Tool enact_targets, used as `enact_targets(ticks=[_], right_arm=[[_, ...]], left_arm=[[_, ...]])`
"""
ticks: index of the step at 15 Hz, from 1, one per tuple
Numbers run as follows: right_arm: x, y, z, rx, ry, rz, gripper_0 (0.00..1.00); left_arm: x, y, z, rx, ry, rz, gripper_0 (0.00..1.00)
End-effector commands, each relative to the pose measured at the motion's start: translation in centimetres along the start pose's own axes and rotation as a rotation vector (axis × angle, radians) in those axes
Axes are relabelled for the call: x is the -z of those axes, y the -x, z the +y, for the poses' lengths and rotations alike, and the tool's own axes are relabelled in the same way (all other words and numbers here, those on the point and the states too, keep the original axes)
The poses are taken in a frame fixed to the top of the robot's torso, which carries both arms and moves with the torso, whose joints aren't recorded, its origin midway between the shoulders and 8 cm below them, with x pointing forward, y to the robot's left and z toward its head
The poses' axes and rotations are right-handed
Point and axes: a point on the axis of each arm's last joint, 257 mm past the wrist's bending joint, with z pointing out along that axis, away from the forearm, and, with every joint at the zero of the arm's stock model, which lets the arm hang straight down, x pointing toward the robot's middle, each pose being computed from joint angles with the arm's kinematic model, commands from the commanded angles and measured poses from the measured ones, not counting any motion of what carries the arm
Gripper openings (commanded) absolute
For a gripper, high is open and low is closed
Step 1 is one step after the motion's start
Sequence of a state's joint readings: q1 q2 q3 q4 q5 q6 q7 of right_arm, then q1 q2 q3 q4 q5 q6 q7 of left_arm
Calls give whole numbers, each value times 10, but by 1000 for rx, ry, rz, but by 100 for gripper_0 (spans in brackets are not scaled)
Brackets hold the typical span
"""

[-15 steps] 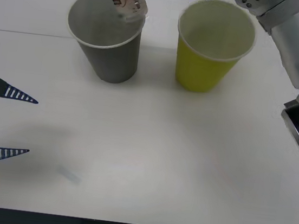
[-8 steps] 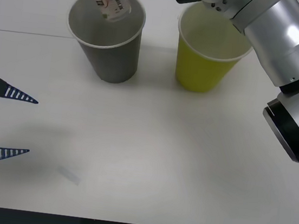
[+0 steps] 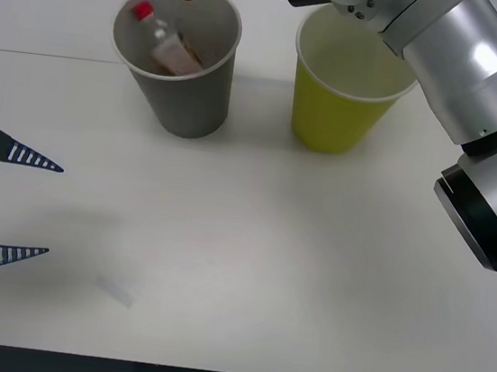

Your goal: Put the can into the green bin and the plastic bottle into the gray bin

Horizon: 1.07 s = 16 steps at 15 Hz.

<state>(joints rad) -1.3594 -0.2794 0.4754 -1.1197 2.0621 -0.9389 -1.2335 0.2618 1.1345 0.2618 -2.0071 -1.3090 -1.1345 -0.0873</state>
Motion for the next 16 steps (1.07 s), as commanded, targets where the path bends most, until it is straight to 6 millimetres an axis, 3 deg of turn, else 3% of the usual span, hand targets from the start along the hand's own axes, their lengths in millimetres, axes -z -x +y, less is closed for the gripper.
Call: enact_targets(ticks=[1,8,13,16], right_arm=[[8,2,-7,-10,0,-8,100],[77,-19,-30,12,42,-13,100],[142,-61,-25,63,68,19,100],[171,-87,-19,82,76,9,100]], left_arm=[[0,0,0,0,0,0,100],[0,0,0,0,0,0,100],[0,0,0,0,0,0,100],[0,0,0,0,0,0,100]])
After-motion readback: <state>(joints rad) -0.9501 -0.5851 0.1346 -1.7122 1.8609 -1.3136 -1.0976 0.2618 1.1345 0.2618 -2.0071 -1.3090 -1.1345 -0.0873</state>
